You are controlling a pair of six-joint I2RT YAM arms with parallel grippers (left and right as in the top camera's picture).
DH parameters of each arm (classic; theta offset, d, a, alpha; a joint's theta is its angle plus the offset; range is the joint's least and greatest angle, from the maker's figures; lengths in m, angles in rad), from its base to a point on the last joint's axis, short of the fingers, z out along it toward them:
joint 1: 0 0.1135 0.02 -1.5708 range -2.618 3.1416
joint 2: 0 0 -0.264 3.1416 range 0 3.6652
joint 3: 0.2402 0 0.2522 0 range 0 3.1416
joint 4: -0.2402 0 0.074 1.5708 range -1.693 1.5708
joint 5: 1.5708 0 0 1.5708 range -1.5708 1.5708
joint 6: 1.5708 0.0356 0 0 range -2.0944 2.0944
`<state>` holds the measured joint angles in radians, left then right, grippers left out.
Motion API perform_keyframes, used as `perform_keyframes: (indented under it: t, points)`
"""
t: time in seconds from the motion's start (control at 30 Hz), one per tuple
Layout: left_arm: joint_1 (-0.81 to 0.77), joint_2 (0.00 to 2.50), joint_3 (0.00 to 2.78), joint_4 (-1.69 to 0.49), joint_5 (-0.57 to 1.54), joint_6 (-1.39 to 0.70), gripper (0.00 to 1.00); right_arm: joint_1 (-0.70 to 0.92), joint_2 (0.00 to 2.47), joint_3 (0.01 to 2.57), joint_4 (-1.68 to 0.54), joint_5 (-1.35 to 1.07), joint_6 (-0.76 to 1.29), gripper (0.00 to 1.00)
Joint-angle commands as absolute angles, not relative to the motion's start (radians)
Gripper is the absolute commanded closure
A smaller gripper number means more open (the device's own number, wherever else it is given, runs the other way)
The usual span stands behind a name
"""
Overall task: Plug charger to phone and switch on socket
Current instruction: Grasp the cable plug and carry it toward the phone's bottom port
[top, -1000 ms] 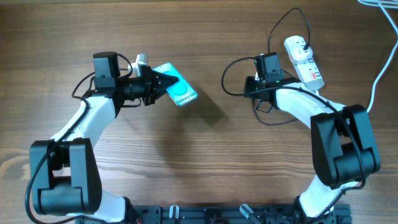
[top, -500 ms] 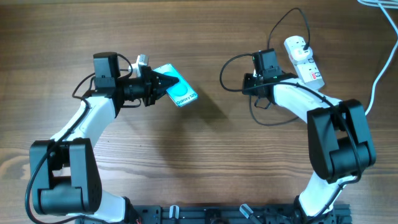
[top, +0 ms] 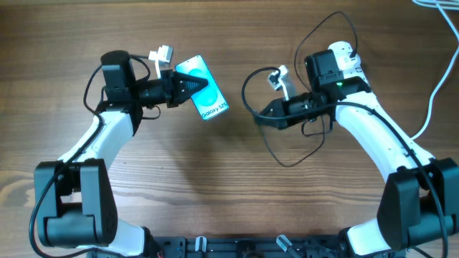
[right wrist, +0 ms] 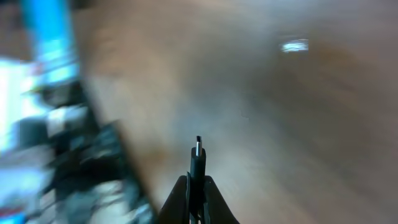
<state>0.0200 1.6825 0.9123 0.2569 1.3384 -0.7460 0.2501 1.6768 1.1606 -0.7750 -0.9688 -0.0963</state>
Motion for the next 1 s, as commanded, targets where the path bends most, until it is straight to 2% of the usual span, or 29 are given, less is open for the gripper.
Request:
perform_keyframes:
  t: [0.0,0.27,0.33,0.47,0.6,0.77,0.97]
  points:
    - [0.025,1.683,0.92,0.34,1.401,-0.738,0.96,0.253,1.678,1.157,-0.832,-1.316,-0.325,0.95]
    - [0.023,1.683,0.92,0.602,1.299,-0.977,0.96,0.265,1.679,1.098,-0.729,-1.461,-0.366,0.95]
    - [0.023,1.683,0.92,0.611,1.291,-0.981,0.96,0.275,1.68,1.098,-0.673,-1.47,-0.34,0.96]
    - [0.023,1.683,0.92,0.612,1.303,-0.981,0.96,0.292,1.68,1.098,-0.523,-1.477,-0.163,0.95]
    - [0.023,1.683,0.92,0.71,1.386,-0.981,0.96,0.331,1.68,1.098,-0.353,-1.476,-0.004,0.95]
    - [0.006,1.683,0.92,0.815,1.424,-1.003,0.96,0.341,1.68,1.098,-0.326,-1.457,0.033,0.95]
    - [-0.019,1.683,0.919,0.82,1.422,-1.012,0.96,0.341,1.699,1.098,-0.321,-1.369,0.068,0.95]
